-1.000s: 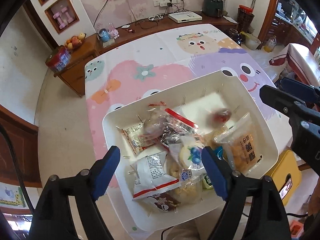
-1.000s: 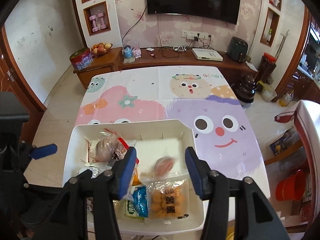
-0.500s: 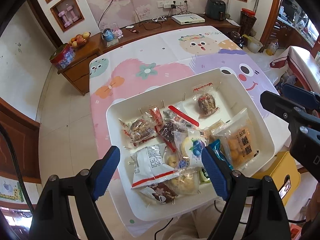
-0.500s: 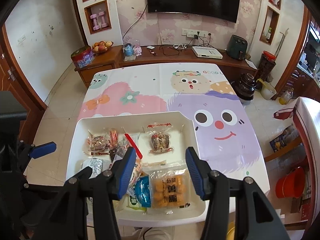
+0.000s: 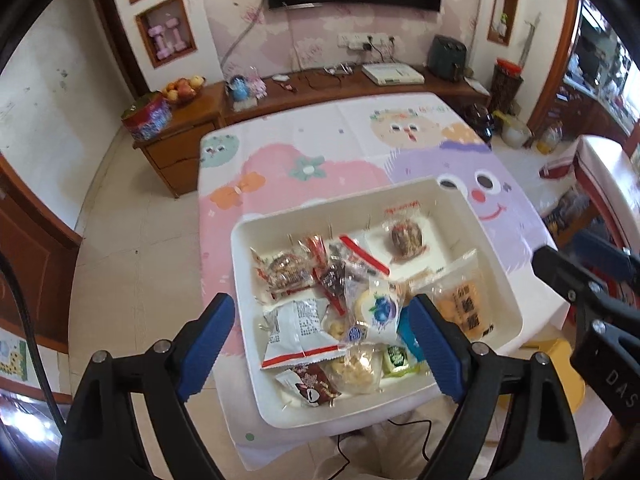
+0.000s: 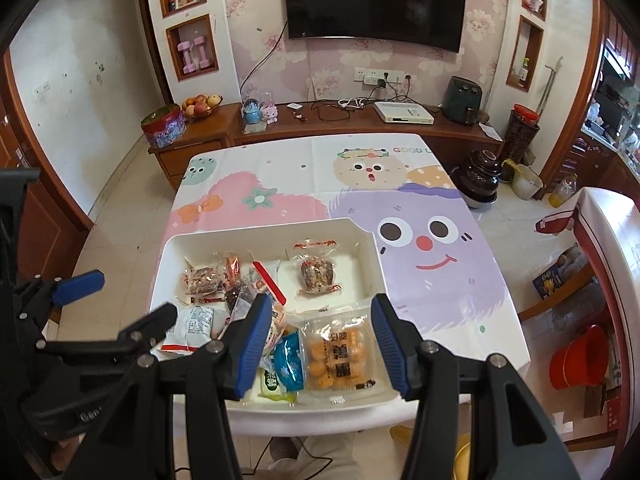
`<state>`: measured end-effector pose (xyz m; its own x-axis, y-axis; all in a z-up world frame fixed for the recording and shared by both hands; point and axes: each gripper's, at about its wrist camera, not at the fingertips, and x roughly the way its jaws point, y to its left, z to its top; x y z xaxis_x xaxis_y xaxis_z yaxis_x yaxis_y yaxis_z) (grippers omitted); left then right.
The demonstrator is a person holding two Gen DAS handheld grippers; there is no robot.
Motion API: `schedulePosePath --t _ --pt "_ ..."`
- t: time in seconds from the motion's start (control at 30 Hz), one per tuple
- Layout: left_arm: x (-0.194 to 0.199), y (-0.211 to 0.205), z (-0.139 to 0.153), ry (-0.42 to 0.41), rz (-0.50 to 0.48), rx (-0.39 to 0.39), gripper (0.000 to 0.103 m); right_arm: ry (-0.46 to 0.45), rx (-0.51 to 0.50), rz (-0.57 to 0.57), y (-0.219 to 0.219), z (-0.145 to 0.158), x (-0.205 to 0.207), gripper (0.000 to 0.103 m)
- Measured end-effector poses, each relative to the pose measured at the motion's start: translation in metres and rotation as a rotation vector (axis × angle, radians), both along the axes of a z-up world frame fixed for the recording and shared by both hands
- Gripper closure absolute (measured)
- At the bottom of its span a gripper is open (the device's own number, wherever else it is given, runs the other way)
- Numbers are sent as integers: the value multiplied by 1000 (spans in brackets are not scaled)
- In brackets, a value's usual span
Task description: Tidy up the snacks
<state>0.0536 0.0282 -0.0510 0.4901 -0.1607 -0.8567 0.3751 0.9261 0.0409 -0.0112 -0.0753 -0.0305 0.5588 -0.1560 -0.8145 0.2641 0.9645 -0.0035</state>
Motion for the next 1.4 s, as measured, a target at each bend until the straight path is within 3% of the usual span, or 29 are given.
schedulePosePath --t 0.3,0.53,0.87,1.4 --pt "-11 4 34 -59 93 -51 11 -61 0 -14 -11 29 -11 50" --pt "-27 2 52 -105 126 -62 9 -64 20 16 -6 32 -15 49" --pt "-25 -6 38 -66 173 -34 8 -26 59 41 -16 19 -10 49" --pt "-15 -10 24 -27 210 -24 8 10 37 73 -20 9 3 49"
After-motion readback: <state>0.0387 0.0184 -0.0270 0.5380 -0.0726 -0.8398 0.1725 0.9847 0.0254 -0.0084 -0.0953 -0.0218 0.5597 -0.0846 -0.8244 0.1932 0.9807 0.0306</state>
